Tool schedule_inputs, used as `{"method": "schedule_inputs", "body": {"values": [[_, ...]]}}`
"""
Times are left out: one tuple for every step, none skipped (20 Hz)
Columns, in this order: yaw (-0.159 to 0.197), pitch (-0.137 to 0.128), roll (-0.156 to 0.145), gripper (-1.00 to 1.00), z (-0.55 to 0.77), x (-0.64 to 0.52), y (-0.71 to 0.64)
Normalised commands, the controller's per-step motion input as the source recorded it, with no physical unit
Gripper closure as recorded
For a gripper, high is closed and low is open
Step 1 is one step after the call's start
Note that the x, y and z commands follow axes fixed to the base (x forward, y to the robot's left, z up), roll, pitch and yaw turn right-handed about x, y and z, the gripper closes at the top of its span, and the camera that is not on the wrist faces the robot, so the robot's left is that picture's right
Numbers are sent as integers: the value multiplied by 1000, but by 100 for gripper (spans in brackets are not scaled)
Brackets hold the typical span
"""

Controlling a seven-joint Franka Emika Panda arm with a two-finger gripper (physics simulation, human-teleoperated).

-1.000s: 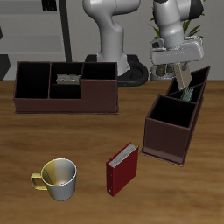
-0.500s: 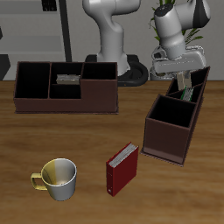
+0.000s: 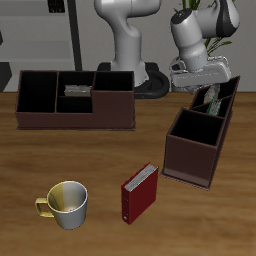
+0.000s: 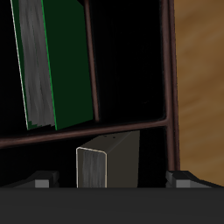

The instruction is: Place the right yellow book into the back desk caddy's back compartment and place the green book into the left desk caddy's back compartment and place the left yellow book into the left desk caddy's left compartment

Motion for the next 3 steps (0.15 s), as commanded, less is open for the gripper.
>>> {"method": "schedule_inputs", "body": {"values": [[-15,-33,10,-100,201,-53,-82],[-19,-42,-6,-100,145,-28,-85],[-17,-23,-6,-100,157,41,-23]]}}
